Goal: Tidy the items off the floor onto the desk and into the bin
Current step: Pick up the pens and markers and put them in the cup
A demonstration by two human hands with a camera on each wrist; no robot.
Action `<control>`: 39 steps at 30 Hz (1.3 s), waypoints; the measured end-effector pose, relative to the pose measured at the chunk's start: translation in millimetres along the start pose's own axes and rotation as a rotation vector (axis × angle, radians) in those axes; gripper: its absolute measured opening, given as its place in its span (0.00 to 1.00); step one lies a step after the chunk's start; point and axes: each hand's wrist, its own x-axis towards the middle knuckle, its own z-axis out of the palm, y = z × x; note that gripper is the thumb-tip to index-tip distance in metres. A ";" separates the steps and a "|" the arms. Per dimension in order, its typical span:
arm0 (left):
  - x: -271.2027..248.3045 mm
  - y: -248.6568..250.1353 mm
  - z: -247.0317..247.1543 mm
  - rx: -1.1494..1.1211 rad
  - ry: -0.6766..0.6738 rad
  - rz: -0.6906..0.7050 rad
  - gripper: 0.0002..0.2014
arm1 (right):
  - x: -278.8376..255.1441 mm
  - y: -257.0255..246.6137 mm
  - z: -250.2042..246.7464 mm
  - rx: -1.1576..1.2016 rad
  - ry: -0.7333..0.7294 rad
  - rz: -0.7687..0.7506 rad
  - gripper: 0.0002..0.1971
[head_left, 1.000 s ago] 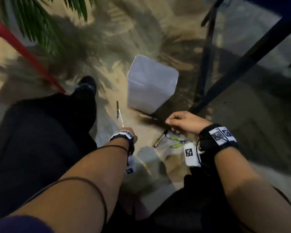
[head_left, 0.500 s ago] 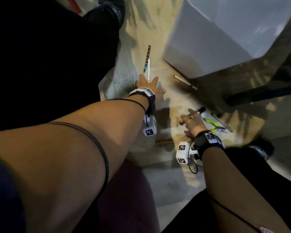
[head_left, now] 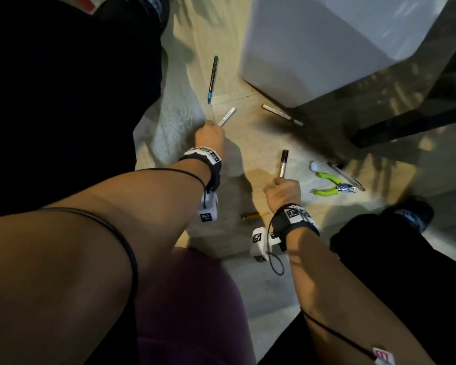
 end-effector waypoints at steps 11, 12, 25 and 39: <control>-11.8 -9.9 3.8 -0.271 -0.070 -0.082 0.23 | -17.9 -7.4 2.2 0.363 0.076 -0.001 0.11; -13.2 -7.1 -1.4 -0.300 -0.095 -0.031 0.21 | -20.4 -10.4 -1.7 0.450 0.008 0.002 0.11; -132.5 36.5 -205.9 -0.363 0.117 0.382 0.13 | -132.6 -81.3 -178.8 0.676 0.052 -0.243 0.20; -427.7 49.6 -471.1 -0.421 0.545 1.174 0.20 | -405.0 -66.6 -401.1 0.533 0.753 -0.901 0.08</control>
